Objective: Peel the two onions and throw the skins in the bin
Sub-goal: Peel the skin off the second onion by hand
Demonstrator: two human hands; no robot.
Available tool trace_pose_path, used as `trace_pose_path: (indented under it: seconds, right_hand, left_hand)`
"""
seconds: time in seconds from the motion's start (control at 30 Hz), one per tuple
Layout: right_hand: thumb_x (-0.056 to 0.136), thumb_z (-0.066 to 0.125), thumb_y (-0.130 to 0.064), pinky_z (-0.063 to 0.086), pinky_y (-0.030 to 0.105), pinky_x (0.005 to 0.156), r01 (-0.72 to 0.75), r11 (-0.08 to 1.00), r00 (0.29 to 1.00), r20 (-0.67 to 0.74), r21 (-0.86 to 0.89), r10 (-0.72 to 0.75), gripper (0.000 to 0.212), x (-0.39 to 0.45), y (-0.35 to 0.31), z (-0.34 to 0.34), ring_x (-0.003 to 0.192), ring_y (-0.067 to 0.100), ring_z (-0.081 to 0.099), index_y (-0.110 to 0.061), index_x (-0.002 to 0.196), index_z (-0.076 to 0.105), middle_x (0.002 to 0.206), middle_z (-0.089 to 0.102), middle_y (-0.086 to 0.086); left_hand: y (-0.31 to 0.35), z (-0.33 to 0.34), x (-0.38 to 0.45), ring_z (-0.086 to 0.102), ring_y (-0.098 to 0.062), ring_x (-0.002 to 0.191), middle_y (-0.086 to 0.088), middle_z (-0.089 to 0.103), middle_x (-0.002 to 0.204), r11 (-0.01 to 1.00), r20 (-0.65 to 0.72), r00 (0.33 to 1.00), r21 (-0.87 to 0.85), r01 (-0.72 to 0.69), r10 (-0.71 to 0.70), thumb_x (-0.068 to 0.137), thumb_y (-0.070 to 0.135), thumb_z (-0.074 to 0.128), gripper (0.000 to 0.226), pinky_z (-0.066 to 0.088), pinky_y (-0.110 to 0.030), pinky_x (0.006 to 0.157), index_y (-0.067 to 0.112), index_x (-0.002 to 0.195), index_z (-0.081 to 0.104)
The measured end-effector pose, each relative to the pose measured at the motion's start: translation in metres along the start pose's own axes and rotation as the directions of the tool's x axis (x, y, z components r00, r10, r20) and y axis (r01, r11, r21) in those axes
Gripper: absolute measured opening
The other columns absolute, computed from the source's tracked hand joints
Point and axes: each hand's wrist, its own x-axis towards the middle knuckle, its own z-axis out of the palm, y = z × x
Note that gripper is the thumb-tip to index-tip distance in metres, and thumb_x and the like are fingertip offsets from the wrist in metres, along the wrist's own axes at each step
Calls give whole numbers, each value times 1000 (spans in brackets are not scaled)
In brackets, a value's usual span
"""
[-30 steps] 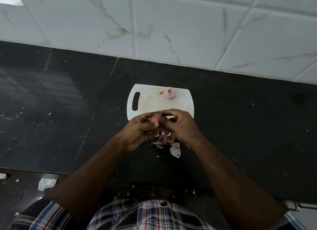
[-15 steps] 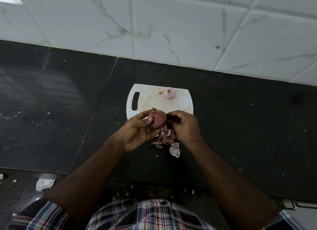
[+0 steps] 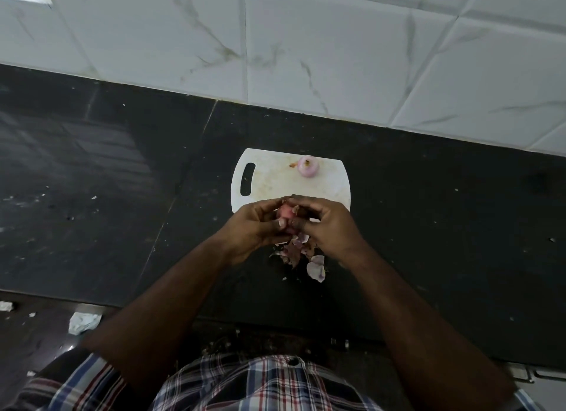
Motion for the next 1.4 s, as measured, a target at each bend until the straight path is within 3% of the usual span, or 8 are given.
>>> trace_pose_path:
  seconds: [0.23,0.33,0.43,0.63,0.8,1.0,1.23,1.4]
  right_hand:
    - [85,70,4,58,29,88,-83,916,989,-82,392,125,33,-4,2,13,104,7,70,-22,104,73,107,74,-8]
    - [88,66,5,59,41,88,-152,836,969,-87,528,230,27,-2,2,15,103,21,72,-15,106,74,109,75,3]
    - [91,63,4,62,36,75,-185,746,956,-60,640,288,23,-1,1,14,95,24,74,-6,110,71,106,75,6]
    - [87,72,-4,57,47,94,-79,897,961,-205,435,185,29,2,6,15,108,19,71,-28,102,75,112,75,1]
    - [84,76,-10,54,41,100,13,973,950,-307,230,60,35,1,7,20,113,7,66,-41,99,73,117,72,-8]
    - [85,77,-18,53,30,100,3,996,936,-351,86,28,27,-2,9,20,116,1,62,-24,111,75,123,69,-8]
    - [85,77,-16,48,11,95,79,991,908,-402,-107,-116,26,-8,4,29,116,4,61,-16,111,76,123,69,-1]
    - [85,76,-10,54,30,99,4,999,917,-399,48,15,30,-7,3,26,114,5,63,-20,113,75,122,70,-4]
  left_hand:
    - [-4,-1,0,72,-29,98,-17,71,117,999,-78,996,-30,-33,31,82,3,66,49,60,-39,84,14,129,63]
    - [-3,3,1,74,-29,93,-18,72,113,997,-146,989,-60,-46,36,91,-1,59,36,62,-38,79,12,124,66]
    - [-2,7,3,75,-28,81,-20,72,101,997,-297,953,-29,-65,54,98,-6,50,26,63,-33,69,7,110,69]
    - [4,12,1,73,-37,86,-21,72,105,997,-356,933,71,-29,52,97,24,63,26,61,-42,76,2,111,62]
    - [10,17,1,75,-27,80,-22,73,99,994,-345,937,111,-20,57,86,7,75,32,60,-29,68,-10,109,60]
    - [9,16,2,75,-32,79,-27,72,95,985,-380,922,174,-2,69,87,-5,69,18,61,-32,69,-13,102,64]
    - [7,24,5,73,-15,63,-3,74,65,848,-480,849,524,76,220,78,24,73,21,62,-36,67,5,82,67]
    - [3,20,8,73,-18,63,-4,73,65,837,-477,853,539,93,212,84,10,70,7,63,-37,67,3,84,68]
